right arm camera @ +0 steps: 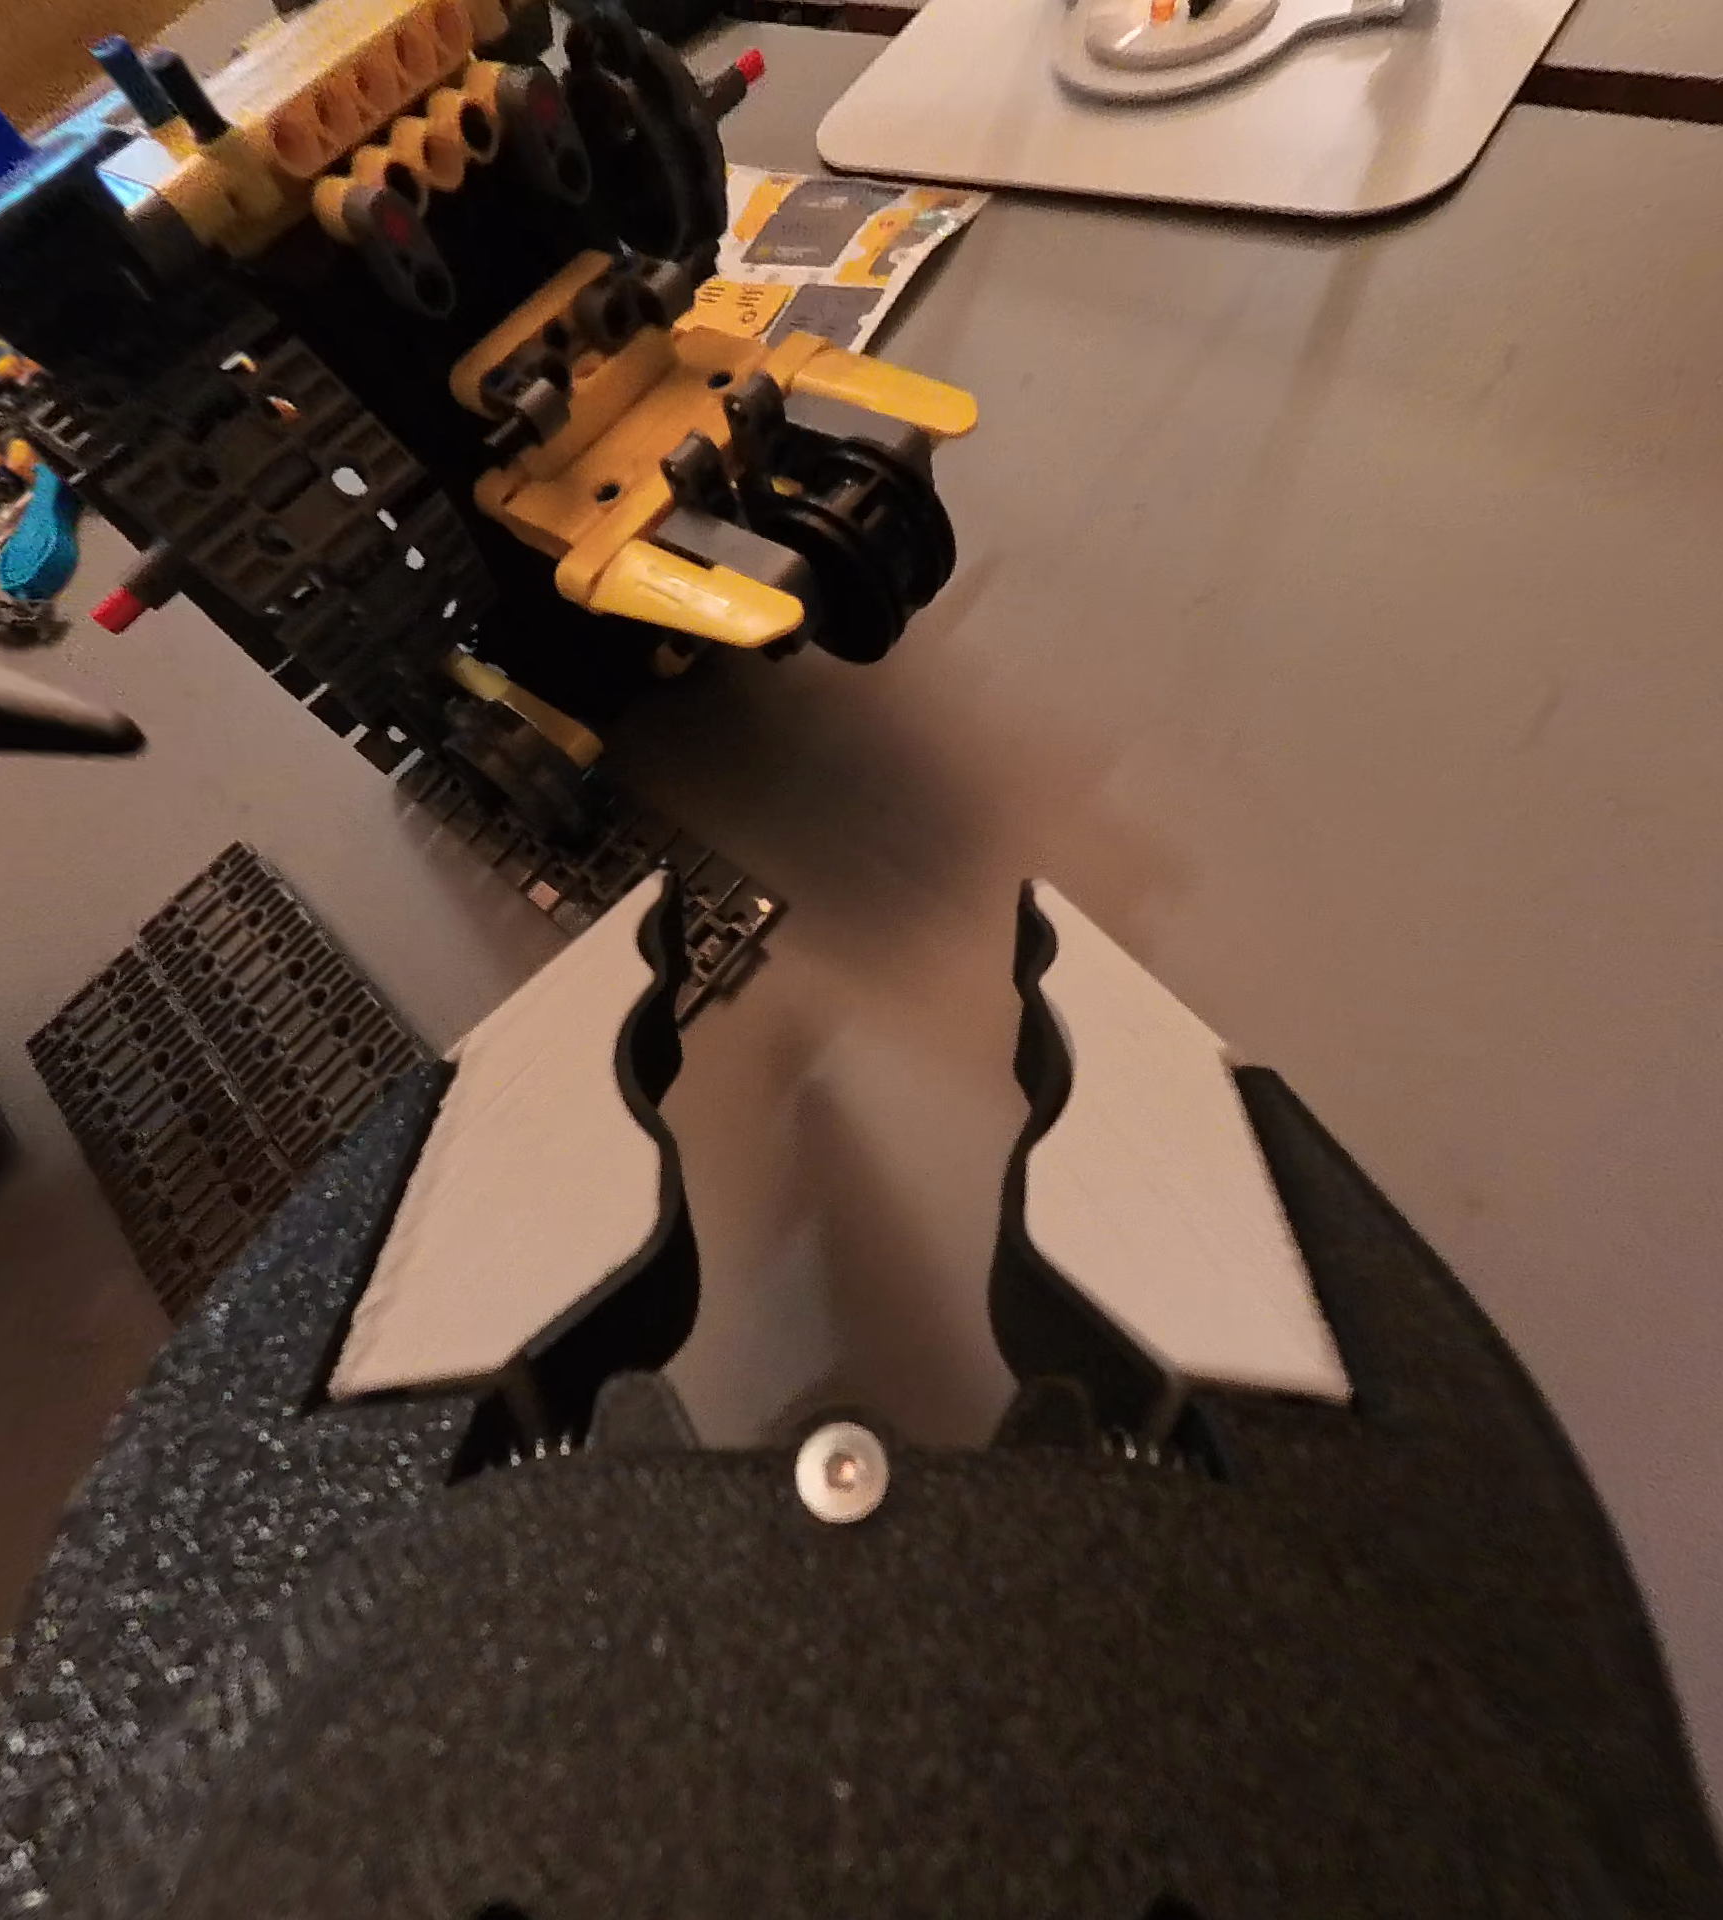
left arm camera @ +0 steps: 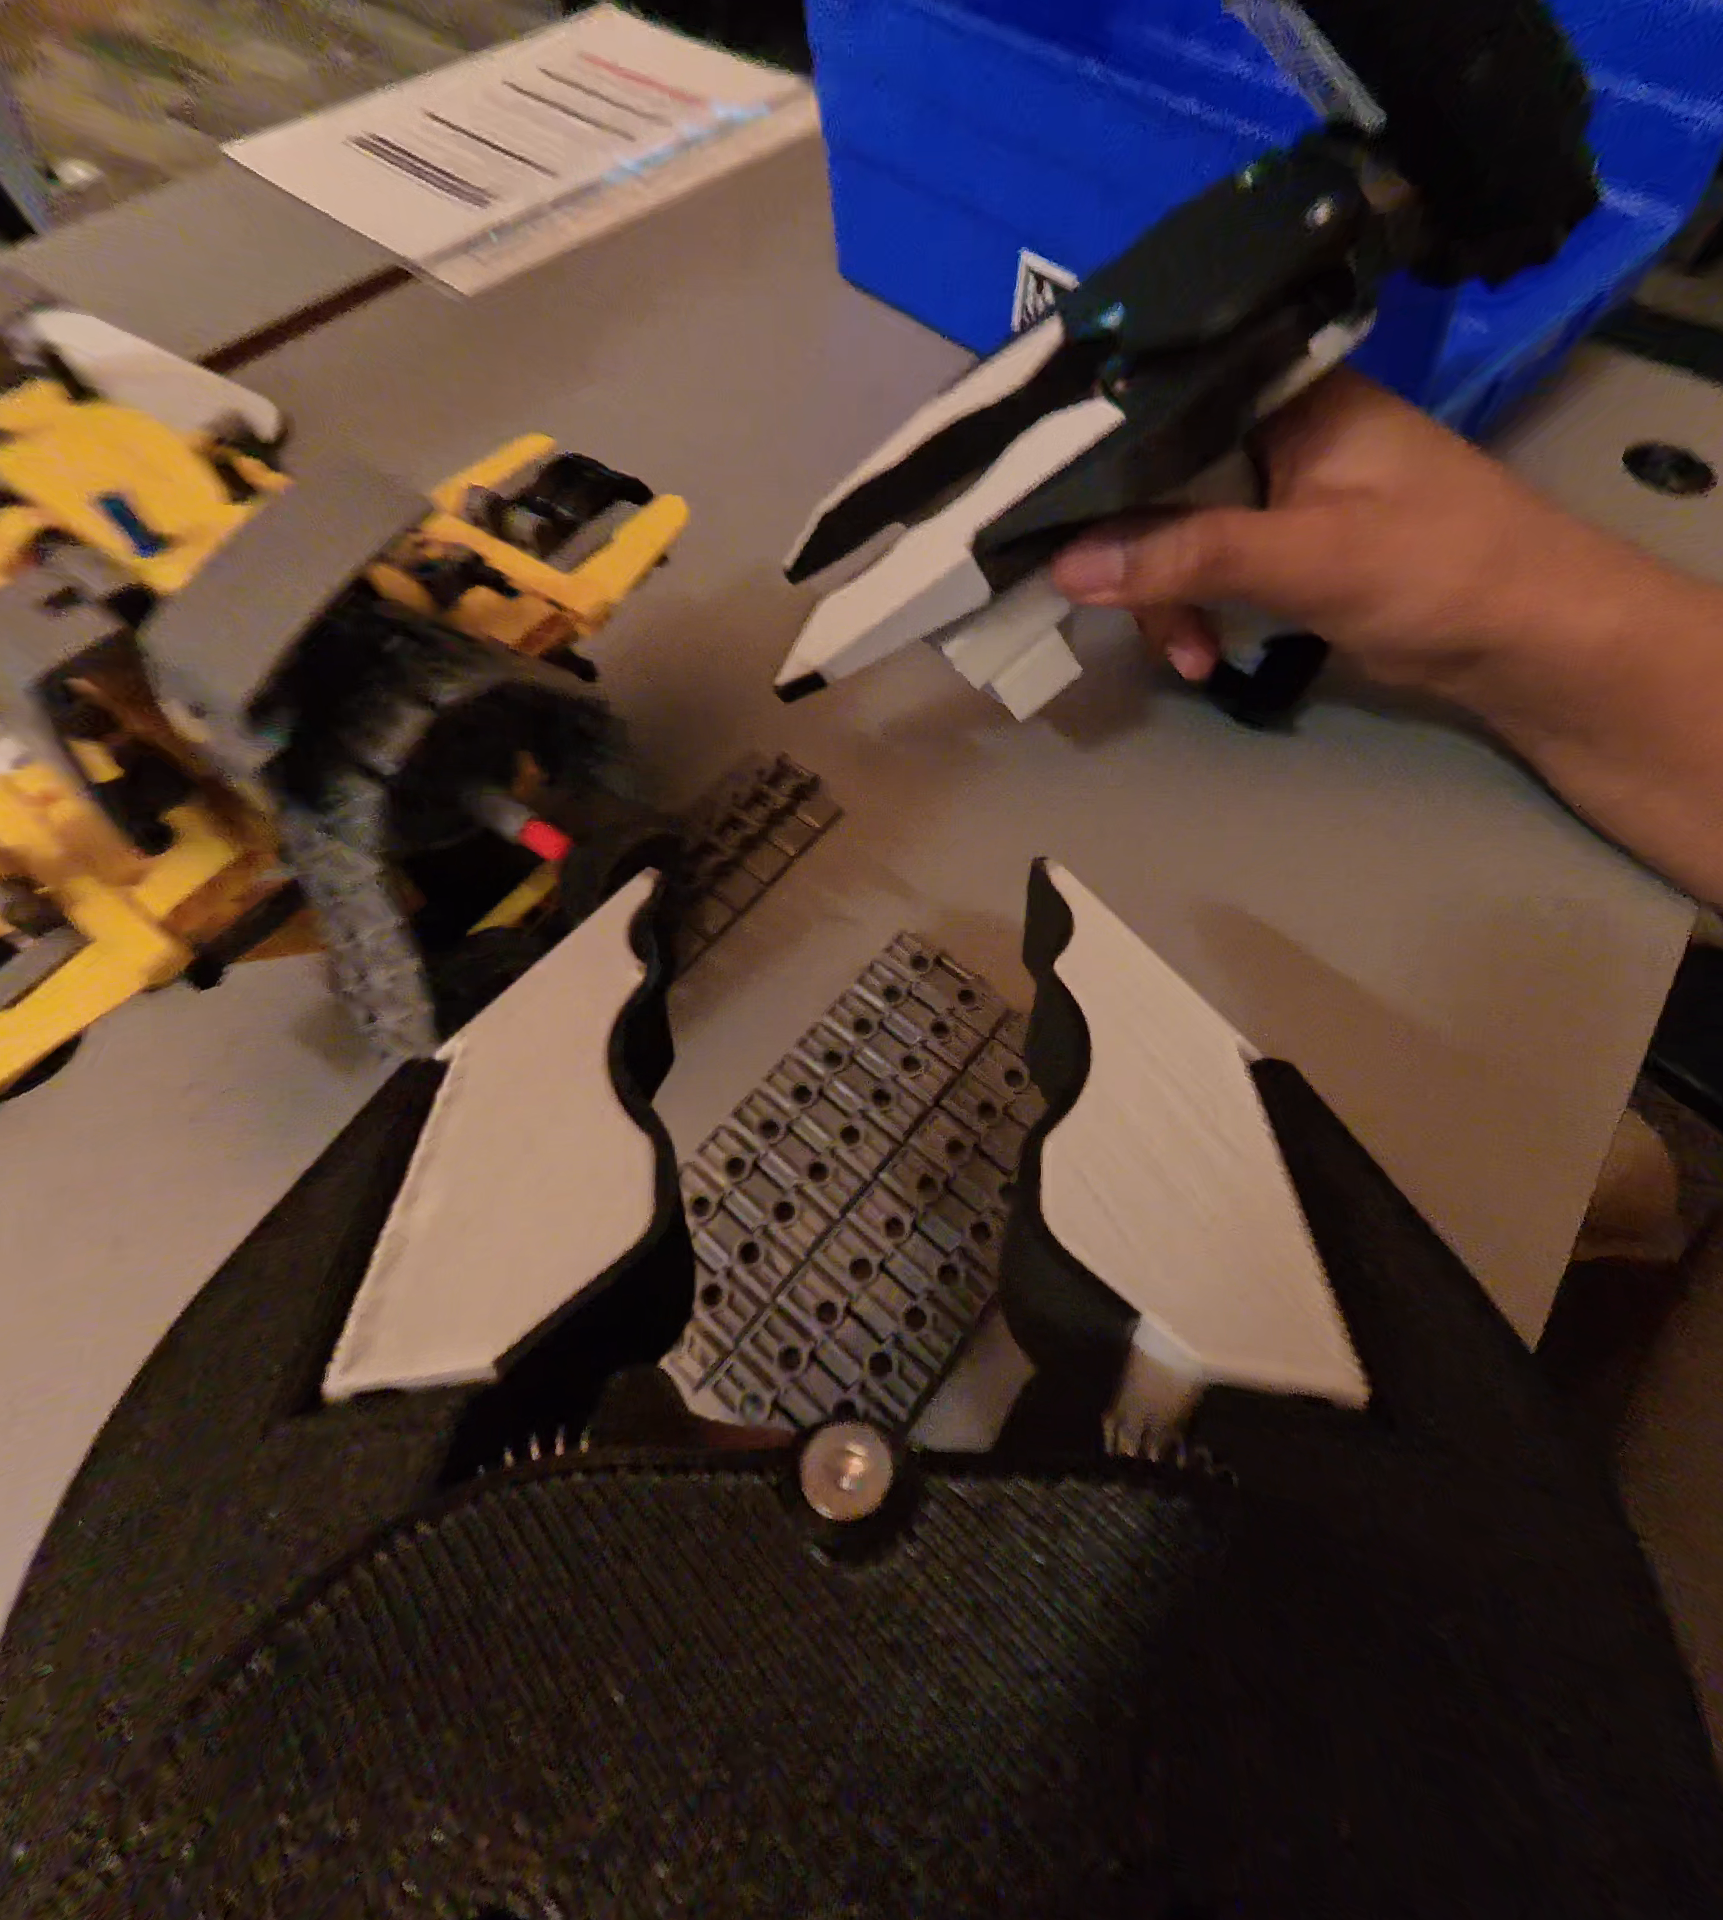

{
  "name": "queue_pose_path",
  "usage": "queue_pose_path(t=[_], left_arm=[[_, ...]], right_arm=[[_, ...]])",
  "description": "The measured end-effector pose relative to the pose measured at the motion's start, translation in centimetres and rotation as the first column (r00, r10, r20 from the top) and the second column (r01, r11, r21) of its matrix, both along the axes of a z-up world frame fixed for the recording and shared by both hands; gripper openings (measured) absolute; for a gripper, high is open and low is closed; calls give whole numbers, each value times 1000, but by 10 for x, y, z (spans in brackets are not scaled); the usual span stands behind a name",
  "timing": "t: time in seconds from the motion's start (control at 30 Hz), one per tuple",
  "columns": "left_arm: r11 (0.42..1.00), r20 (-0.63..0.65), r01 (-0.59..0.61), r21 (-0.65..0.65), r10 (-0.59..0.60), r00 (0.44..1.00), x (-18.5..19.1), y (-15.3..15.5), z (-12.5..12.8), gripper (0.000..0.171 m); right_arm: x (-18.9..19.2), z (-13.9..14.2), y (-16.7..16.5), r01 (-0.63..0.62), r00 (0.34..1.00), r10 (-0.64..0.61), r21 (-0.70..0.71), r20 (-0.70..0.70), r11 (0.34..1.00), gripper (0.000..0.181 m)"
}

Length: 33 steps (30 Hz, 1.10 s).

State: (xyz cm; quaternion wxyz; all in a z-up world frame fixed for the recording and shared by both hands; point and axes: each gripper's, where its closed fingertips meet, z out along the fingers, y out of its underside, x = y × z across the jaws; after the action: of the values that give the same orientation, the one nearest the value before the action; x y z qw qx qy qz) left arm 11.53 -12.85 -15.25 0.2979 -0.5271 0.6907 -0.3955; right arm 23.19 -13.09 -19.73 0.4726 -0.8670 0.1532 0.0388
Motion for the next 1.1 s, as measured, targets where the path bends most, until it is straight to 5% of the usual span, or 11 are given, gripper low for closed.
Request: queue_pose_path(t=[0.17, 0.33, 0.57, 0.73, 0.93, 1.1], left_arm=[[994, -100, 87, 65, -80, 992, 20, -27, -23, 54], [968, -187, 2, 252, 47, 981, 55, -11, -45, 31], [940, -295, 10, 342, 97, 951, 72, -9, -71, 32], [948, -319, -14, 317, 120, 940, 72, -4, -71, 29], [959, -329, -15, 285, 113, 938, 71, 1, -67, 1], [965, -277, -22, 262, 97, 956, 70, 2, -56, 1]], right_arm=[[6, 11, -4, 41, 999, -41, 37, -6, 998, 66], [21, 18, -12, 112, 994, -113, 58, 15, 992, 68], [31, 16, -19, 160, 983, -161, 19, 90, 987, 71], [39, 9, -24, 194, 956, -173, -69, 236, 979, 71], [34, 3, -21, 173, 962, -149, -89, 228, 981, 73], [28, 2, -17, 143, 980, -131, -67, 152, 988, 74]])
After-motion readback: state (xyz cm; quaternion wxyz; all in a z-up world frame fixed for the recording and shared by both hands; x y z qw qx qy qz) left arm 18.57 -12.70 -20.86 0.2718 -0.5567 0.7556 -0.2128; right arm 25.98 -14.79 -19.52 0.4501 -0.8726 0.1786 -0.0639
